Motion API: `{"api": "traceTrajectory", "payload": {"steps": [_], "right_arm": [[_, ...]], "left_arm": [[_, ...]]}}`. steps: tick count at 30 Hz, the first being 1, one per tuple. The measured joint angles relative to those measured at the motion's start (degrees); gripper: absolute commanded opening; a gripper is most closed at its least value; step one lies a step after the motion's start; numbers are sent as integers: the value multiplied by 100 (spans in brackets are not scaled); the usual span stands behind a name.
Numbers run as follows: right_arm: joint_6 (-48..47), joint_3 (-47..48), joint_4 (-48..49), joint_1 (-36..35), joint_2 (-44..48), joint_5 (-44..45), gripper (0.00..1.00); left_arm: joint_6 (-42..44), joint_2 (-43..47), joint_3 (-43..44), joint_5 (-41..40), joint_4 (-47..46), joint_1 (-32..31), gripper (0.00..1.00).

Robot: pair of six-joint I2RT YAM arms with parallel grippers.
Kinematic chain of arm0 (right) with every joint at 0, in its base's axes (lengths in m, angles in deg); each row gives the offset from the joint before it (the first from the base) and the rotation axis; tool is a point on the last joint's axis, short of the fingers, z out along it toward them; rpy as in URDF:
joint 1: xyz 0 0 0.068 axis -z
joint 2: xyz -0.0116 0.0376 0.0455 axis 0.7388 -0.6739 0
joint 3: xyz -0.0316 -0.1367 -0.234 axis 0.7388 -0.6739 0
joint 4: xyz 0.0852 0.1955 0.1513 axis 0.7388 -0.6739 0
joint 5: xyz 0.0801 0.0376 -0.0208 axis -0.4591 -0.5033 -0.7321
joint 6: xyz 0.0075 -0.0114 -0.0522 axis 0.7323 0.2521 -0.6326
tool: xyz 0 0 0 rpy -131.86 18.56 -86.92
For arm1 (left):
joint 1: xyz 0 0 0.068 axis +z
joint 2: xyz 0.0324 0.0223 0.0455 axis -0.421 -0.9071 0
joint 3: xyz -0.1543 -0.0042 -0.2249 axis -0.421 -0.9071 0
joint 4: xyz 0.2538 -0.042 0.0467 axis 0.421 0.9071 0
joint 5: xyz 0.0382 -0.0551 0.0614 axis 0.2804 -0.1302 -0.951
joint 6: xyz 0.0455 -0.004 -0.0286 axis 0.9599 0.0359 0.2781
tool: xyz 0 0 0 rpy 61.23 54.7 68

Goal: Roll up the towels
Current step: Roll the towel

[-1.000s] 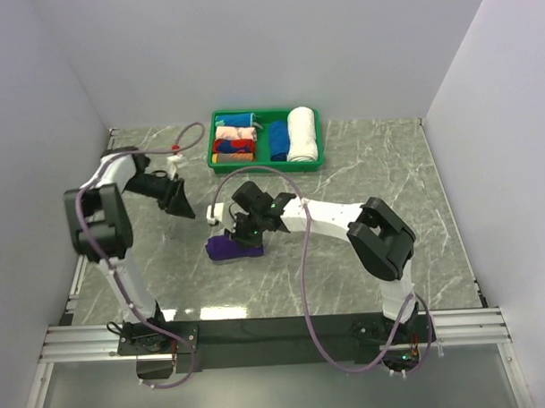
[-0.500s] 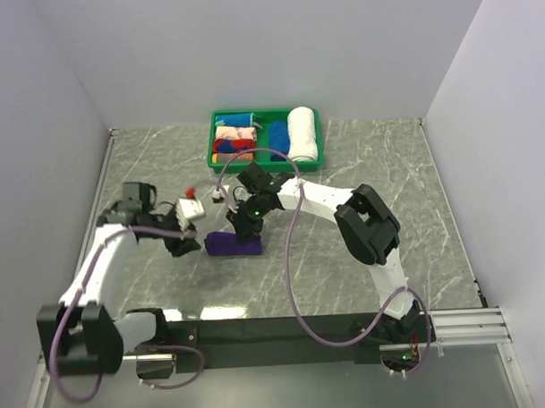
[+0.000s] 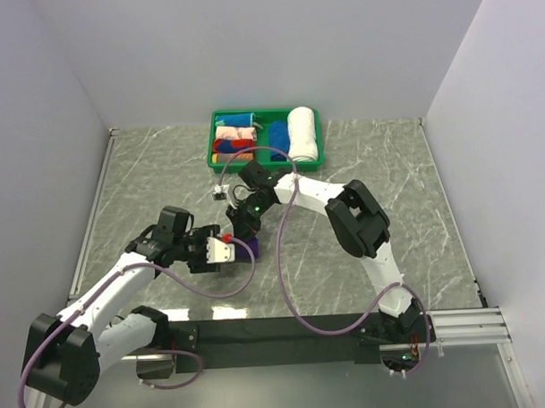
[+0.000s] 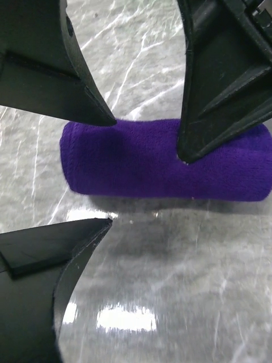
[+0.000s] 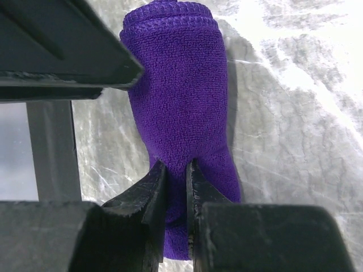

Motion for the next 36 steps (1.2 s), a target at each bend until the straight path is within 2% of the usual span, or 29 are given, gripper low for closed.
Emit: {"api": "traceTrajectory", "payload": {"steps": [26, 30, 32, 33, 35, 36], "right_arm": [[76, 1733, -1554, 160, -1222, -452, 0], [142, 1882, -1672, 181, -1333, -446, 2], [229, 1884, -1657, 195, -1342, -396, 10], [284, 1904, -1661, 197, -1353, -352, 20], [334, 1956, -1694, 201, -1384, -319, 29], [363, 2000, -1725, 203, -1403, -308, 33]], "left_arm": [[901, -1436, -111, 92, -1156, -13, 67], [855, -1904, 170, 131, -1143, -7, 57], [765, -2133, 354, 136, -1051, 0, 51], [723, -2229, 448, 140, -979, 7, 42], [651, -2402, 656, 149, -772, 15, 27], [638, -2465, 737, 146, -680, 17, 23]]}}
